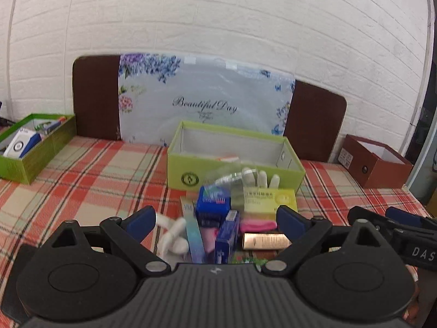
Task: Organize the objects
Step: 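Withdraw both tools from the green box back toward the items, then grasp blue medicine box with left tool while right tool grasps steel wool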
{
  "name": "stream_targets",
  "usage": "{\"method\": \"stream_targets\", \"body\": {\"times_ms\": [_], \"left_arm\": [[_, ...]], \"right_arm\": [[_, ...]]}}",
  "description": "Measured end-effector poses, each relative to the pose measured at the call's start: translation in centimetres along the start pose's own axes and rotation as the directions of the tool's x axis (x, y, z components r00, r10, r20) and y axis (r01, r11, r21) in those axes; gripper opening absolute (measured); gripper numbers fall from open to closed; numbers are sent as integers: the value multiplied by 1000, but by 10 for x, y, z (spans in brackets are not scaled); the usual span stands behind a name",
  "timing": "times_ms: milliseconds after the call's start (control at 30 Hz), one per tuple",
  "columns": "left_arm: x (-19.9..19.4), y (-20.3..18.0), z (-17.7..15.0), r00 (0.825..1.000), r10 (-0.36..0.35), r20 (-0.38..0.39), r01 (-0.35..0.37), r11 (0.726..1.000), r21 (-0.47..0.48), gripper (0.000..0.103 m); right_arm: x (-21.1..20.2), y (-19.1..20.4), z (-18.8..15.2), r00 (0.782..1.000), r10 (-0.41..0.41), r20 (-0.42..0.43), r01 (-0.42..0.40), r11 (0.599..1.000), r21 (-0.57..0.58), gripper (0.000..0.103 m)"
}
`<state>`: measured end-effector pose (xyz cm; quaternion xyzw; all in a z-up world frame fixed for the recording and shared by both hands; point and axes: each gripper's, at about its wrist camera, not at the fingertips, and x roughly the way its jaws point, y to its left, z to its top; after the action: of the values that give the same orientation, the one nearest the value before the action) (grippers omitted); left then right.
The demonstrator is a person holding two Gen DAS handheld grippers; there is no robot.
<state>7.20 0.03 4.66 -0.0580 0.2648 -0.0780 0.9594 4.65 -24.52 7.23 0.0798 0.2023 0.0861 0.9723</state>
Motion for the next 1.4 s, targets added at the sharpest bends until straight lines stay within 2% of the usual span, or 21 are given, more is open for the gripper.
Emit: {"method": "stream_targets", "body": {"times_ms": [167,400,600,733,800,900,1000,1133,1233,1300,1333,1367,1400], "left_arm": [[11,1,-29,994,75,-83,-75,997,-3,98],[20,4,-48,985,110,-136,-108,994,20,98],[33,6,-50,980,117,-164,-114,993,25,98],[35,17,-49,985,88,-148,-90,996,-6,98],[35,23,-47,986,78,-144,-80,997,-11,98],[34,26,-44,989,61,-136,-60,998,10,98],[34,23,-38,994,14,-109,-12,1000,27,96],[45,14,-26,994,-45,-103,49,998,39,88],[61,4,-20,991,-71,-113,79,995,63,73],[73,-1,-17,988,-84,-132,94,993,75,70],[78,-3,-16,986,-88,-140,100,992,80,67],[83,-5,-15,984,-93,-150,107,990,88,57],[87,-7,-14,982,-101,-162,117,988,97,39]], "right_arm": [[-7,2,-44,996,-63,-61,62,998,-24,103],[-3,14,-95,982,-92,-165,75,991,-110,103],[5,18,-104,981,-42,-187,20,993,-116,103],[16,19,-104,984,2,-181,-19,996,-92,103],[24,21,-105,977,13,-211,-34,994,-100,103],[34,24,-107,972,6,-237,-35,993,-116,103],[46,22,-106,971,-3,-240,-19,996,-87,100],[64,20,-99,970,-27,-240,3,995,-101,84],[75,17,-98,970,-34,-239,10,995,-100,73],[85,14,-100,966,-49,-256,25,995,-97,62],[88,12,-101,963,-56,-265,33,995,-92,46],[90,11,-103,959,-54,-280,31,996,-86,37],[90,9,-104,956,-38,-292,18,997,-71,37]]}}
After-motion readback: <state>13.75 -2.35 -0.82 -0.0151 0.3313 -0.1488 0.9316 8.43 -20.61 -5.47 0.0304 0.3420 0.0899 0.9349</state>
